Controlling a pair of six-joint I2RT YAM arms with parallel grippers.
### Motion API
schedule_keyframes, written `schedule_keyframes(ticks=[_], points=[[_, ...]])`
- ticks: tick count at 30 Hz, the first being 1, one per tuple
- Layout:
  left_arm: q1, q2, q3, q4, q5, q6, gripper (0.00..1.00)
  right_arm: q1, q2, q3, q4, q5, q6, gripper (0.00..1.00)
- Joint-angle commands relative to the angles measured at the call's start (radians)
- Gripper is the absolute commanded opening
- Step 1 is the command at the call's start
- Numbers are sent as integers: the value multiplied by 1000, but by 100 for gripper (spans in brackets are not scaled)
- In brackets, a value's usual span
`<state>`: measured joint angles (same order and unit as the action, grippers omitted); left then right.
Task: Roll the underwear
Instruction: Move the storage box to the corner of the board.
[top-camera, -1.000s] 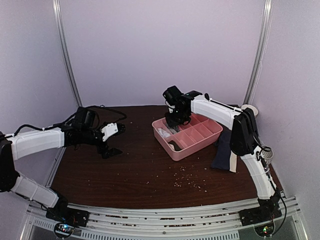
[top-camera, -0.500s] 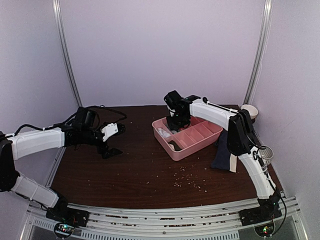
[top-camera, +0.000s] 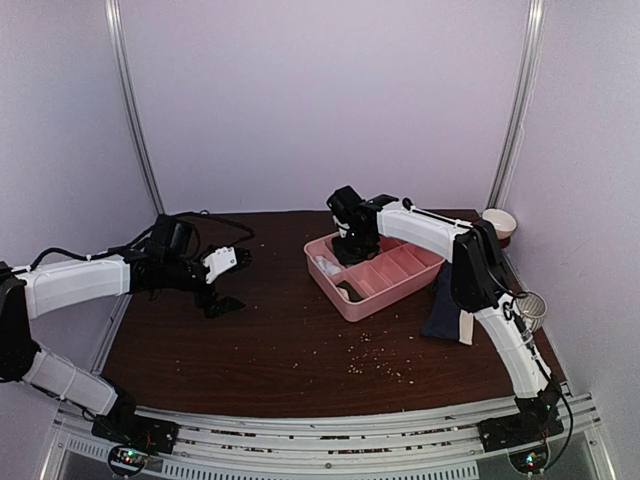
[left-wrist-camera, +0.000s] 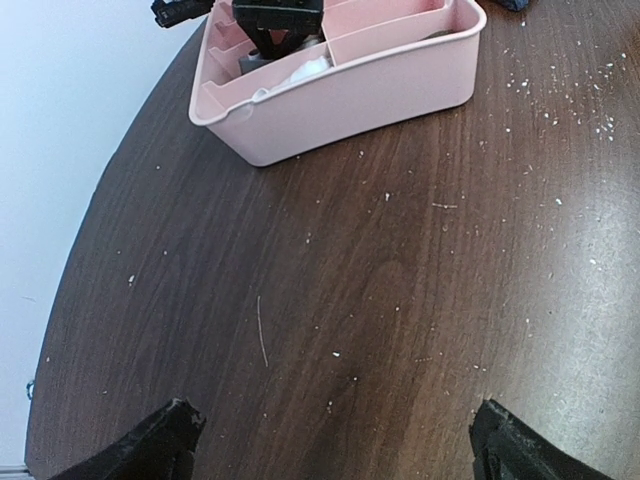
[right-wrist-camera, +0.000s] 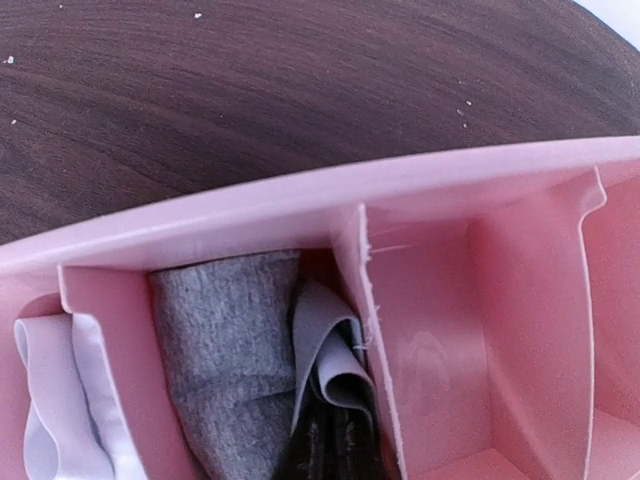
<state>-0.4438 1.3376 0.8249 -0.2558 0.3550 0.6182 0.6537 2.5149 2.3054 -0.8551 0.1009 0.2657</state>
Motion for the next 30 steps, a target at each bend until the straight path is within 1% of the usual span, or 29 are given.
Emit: schedule_keyframes(ticks=[1, 4, 8, 10, 12, 13, 14, 15, 16, 17, 20, 23, 27, 30], points=[[7, 3, -1, 18, 9, 6, 98, 0, -88, 8, 5, -15, -10, 10], [7, 2, -1, 21, 9, 6, 98, 11, -154, -8, 29, -19, -18, 17], [7, 2, -2, 22, 7, 6, 98, 41, -249, -35, 48, 2, -40, 36], [8, 2, 1, 20, 6, 6, 98, 55, -307, -52, 48, 35, -47, 41], [7, 1, 9, 11, 9, 10, 98, 68, -368, -75, 37, 77, -48, 44], [8, 0, 15, 7, 12, 12, 98, 73, -403, -100, 35, 98, -48, 47], [7, 2, 21, 1, 16, 12, 98, 79, -447, -142, 40, 125, -45, 53], [6, 4, 29, -3, 22, 12, 98, 81, -493, -198, 54, 147, -41, 63], [4, 8, 40, -6, 29, 12, 98, 84, -552, -269, 73, 159, -28, 91], [-2, 16, 53, -9, 31, 11, 98, 84, -616, -360, 107, 181, -10, 99], [-58, 42, 92, -13, -13, 18, 98, 82, -812, -662, 266, 199, 37, 100], [-163, 82, 131, -11, -90, 38, 98, 76, -986, -926, 405, 217, 89, 100], [-314, 162, 212, -4, -172, 52, 98, 68, -1140, -1165, 479, 255, 145, 100], [-404, 258, 308, -8, -207, 50, 98, 64, -1230, -1284, 505, 339, 170, 100]])
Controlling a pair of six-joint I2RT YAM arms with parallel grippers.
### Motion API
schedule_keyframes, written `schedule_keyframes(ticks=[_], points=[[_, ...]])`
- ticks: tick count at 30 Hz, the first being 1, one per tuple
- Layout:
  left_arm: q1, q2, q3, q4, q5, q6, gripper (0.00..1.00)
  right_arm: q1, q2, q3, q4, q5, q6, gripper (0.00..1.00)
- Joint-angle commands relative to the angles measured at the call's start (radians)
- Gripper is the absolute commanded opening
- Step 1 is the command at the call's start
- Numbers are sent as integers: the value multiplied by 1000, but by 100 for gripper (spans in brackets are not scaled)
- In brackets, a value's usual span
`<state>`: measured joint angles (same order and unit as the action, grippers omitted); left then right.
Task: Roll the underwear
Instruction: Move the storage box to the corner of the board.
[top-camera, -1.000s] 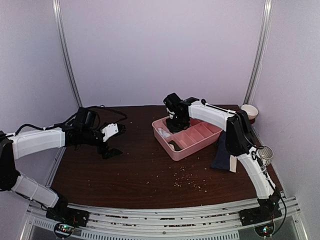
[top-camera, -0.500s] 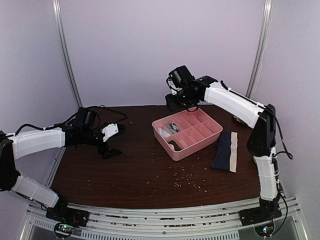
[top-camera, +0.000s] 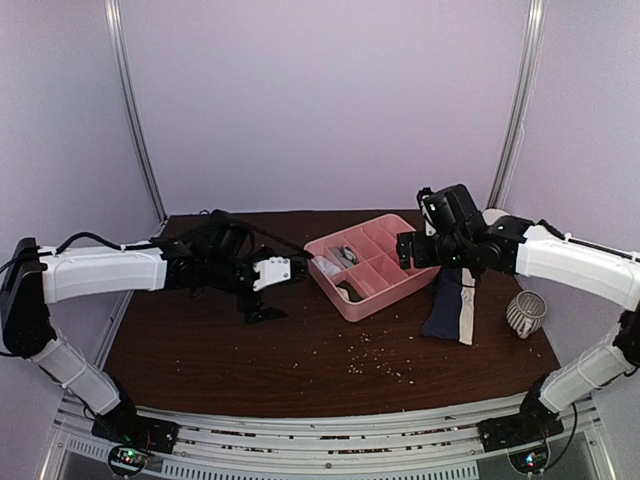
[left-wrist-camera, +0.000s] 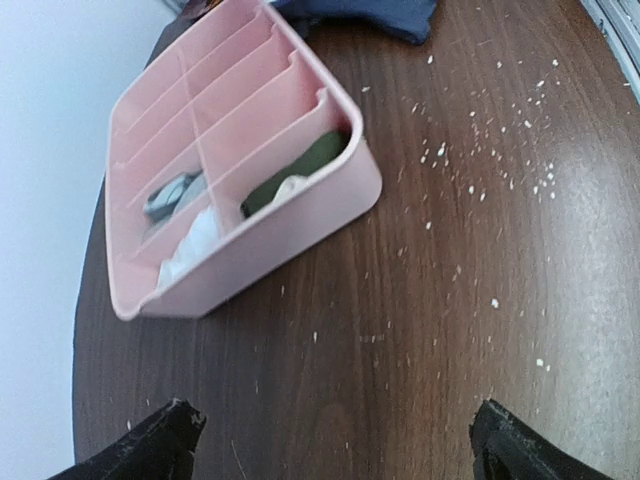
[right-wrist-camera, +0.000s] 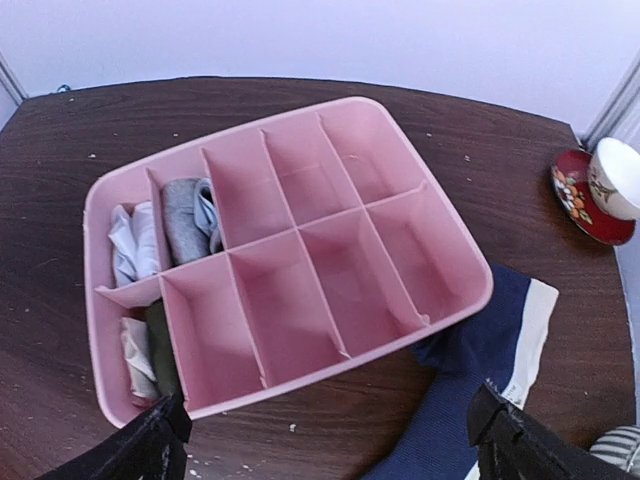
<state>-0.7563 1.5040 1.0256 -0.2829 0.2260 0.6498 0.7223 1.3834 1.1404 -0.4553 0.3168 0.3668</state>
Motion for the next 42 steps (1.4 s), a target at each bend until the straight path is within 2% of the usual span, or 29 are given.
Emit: schedule_keyframes(ticks=[1, 5, 9, 13, 18, 20, 26, 35, 38, 42], points=[[-118, 127, 139, 18, -94, 17, 98, -7, -125, -155, 112, 170, 84, 100], [-217, 289, 302, -22, -150, 6, 98, -28, -246, -313, 173, 342, 134, 100], [-283, 467, 490, -83, -196, -38, 98, -76, -348, -424, 243, 398, 140, 100], [-293, 620, 660, -98, -275, -59, 98, -111, -334, -448, 239, 427, 167, 100], [-293, 702, 715, -66, -395, -41, 98, -129, -227, -440, 234, 429, 184, 100], [-285, 726, 716, -12, -497, -19, 98, -130, -191, -428, 227, 425, 187, 100], [-197, 828, 851, 73, -635, 21, 98, -130, -162, -434, 246, 409, 178, 100], [-105, 1064, 1245, 30, -763, 122, 98, -130, -146, -434, 243, 425, 166, 100], [-100, 1039, 1243, 18, -750, 98, 98, -130, -101, -420, 241, 378, 142, 100], [-121, 899, 1112, -37, -651, 57, 98, -130, 7, -378, 215, 295, 130, 100]])
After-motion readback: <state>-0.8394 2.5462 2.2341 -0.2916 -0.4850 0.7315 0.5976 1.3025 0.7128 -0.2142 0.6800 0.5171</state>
